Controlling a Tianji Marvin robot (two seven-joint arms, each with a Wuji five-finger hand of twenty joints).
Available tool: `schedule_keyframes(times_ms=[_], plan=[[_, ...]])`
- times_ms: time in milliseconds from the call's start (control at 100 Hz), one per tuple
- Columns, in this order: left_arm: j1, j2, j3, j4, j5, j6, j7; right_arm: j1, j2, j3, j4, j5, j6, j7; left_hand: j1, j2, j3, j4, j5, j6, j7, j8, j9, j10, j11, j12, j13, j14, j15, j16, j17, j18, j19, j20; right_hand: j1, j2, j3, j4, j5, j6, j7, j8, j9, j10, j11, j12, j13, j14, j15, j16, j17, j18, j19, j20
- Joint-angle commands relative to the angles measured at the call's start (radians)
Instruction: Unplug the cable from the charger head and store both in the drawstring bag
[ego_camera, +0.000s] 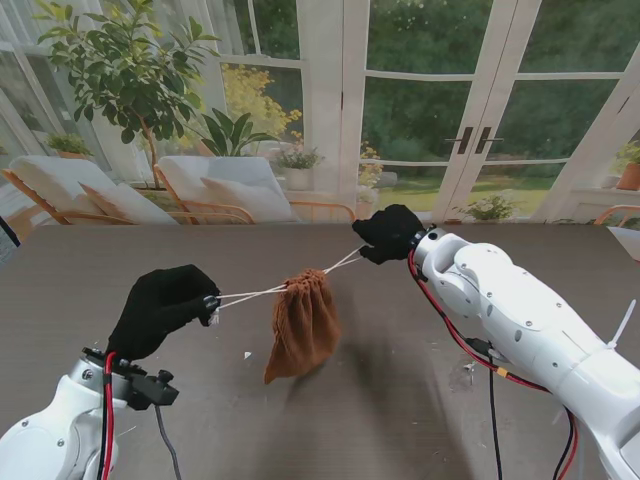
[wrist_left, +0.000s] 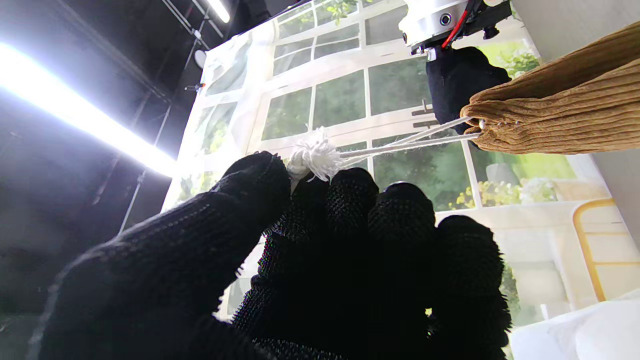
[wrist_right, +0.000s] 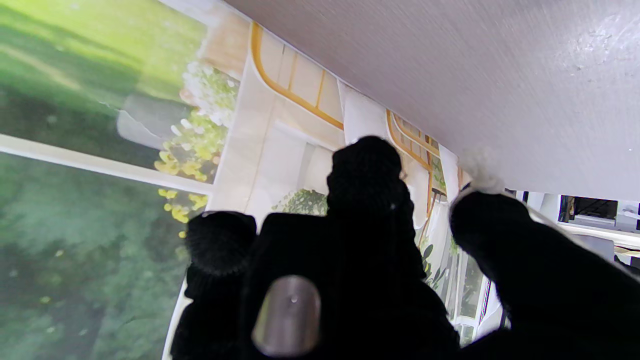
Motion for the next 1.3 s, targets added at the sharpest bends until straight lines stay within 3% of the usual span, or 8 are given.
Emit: schedule_keyframes(times_ms=[0,780,940,1120,1210,1290], plan=[[-0.020,-0.006,0.004,0.000,-0.006,0.010,-0.022,-0.008,0.006,0.005,0.000,-0.003,0.012,0.016,0.026,0.038,0.036,-0.018,0.037,-0.105,0.169,0.049,0.034,-0.008,0.013,0.019,0.043,-0.027,0.031,0.017,0.006,-0.021,0.011,-0.004,0.066,0.020,0.015,0.006,-0.037,-0.007,0.027,0.019,0.055,0.047,-0.012,0.017,0.011,-0.149,0.016,0.008,0.471,-0.019,-0.002,0.022],[-0.146,0.001,0.048,0.126,0.063,0.135,-0.071,-0.051,-0.017,-0.003,-0.006,0.050,0.040,-0.015,0.065,0.014,0.022,-0.006,0.017,-0.081,0.133,-0.004,-0.001,0.020,-0.024,0.023,-0.014,0.002,0.005,0.010,-0.053,-0.012,-0.015,0.013,0.063,0.023,0.009,0.009,-0.043,-0.019,0.025,0.021,0.054,0.049,-0.022,0.019,0.010,-0.130,0.010,0.003,0.467,-0.002,-0.016,0.021],[-0.159,0.002,0.055,0.142,0.078,0.175,-0.082,-0.052,-0.019,-0.015,0.007,0.060,0.041,-0.017,0.103,0.010,0.017,0.003,-0.005,-0.039,0.072,-0.048,-0.044,0.053,-0.069,0.029,-0.083,0.044,-0.023,0.004,-0.126,-0.011,-0.031,0.028,0.062,0.023,0.008,0.011,-0.046,-0.024,0.023,0.021,0.053,0.050,-0.024,0.020,0.010,-0.119,0.007,0.000,0.465,0.002,-0.021,0.020],[-0.163,0.011,0.055,0.155,0.156,0.243,-0.104,-0.059,-0.024,-0.030,0.018,0.074,0.041,-0.021,0.142,0.022,0.003,0.009,-0.033,0.001,-0.013,-0.096,-0.103,0.091,-0.155,0.026,-0.186,0.094,-0.091,-0.022,-0.228,-0.004,-0.087,0.042,0.060,0.023,0.007,0.013,-0.046,-0.032,0.022,0.021,0.050,0.052,-0.025,0.021,0.010,-0.116,0.006,-0.002,0.463,0.007,-0.027,0.019],[-0.167,0.019,0.057,0.161,0.200,0.275,-0.127,-0.071,-0.025,-0.029,0.008,0.080,0.047,-0.014,0.178,0.052,-0.052,0.024,-0.041,0.011,-0.072,-0.116,-0.153,0.115,-0.222,-0.017,-0.256,0.132,-0.188,-0.063,-0.296,0.002,-0.145,0.052,0.058,0.025,0.004,0.016,-0.046,-0.039,0.019,0.020,0.046,0.053,-0.027,0.023,0.009,-0.110,0.002,-0.005,0.461,0.014,-0.038,0.016],[-0.171,0.028,0.057,0.166,0.266,0.298,-0.146,-0.086,-0.025,-0.026,-0.008,0.082,0.053,-0.007,0.199,0.072,-0.089,0.036,-0.044,0.022,-0.157,-0.158,-0.194,0.127,-0.262,-0.094,-0.291,0.141,-0.275,-0.108,-0.325,0.003,-0.187,0.043,0.057,0.026,0.003,0.017,-0.046,-0.043,0.017,0.020,0.045,0.053,-0.028,0.024,0.009,-0.102,0.000,-0.007,0.460,0.016,-0.041,0.016]])
